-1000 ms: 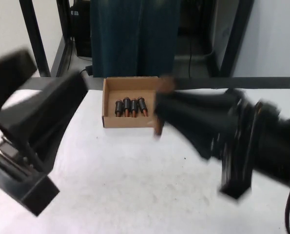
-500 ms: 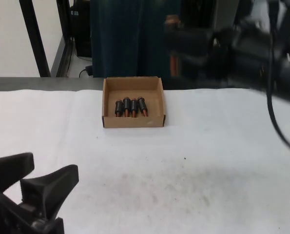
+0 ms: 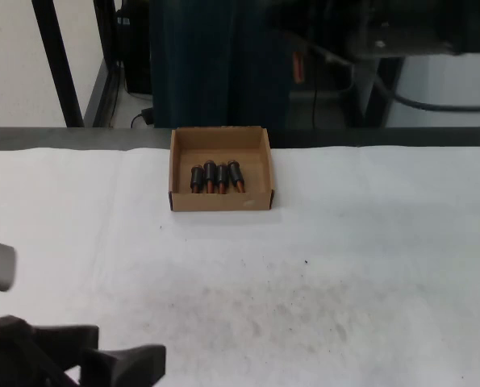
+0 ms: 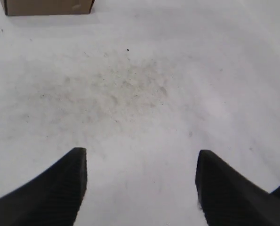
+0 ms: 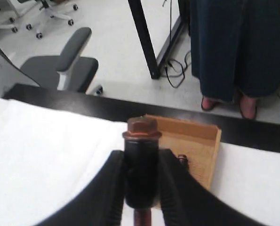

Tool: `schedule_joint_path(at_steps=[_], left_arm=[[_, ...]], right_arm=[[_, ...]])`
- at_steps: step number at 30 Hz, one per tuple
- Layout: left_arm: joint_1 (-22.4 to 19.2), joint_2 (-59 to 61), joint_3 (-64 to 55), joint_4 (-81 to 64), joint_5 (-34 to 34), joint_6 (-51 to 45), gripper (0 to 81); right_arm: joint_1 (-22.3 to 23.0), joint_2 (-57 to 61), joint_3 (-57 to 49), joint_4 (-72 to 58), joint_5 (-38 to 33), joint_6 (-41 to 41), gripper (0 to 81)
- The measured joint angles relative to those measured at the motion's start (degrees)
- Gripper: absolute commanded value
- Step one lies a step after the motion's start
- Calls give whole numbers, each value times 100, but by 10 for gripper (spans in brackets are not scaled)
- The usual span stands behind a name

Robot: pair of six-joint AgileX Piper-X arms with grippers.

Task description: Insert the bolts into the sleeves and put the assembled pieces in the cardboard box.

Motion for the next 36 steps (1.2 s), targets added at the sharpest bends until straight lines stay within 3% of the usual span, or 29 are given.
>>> schedule_joint_path(at_steps=[10,23,36], left_arm=[[0,637,0,241,201,110,624],[0,781,0,238,270,173,624],[0,781,0,66,270,258,624]], right_arm=[[-45,1907,-1259,842,-163,92,3],[-352,3342,-2825,1502,-184,92,3],[-403,3785,-2914,1172,-184,92,3]])
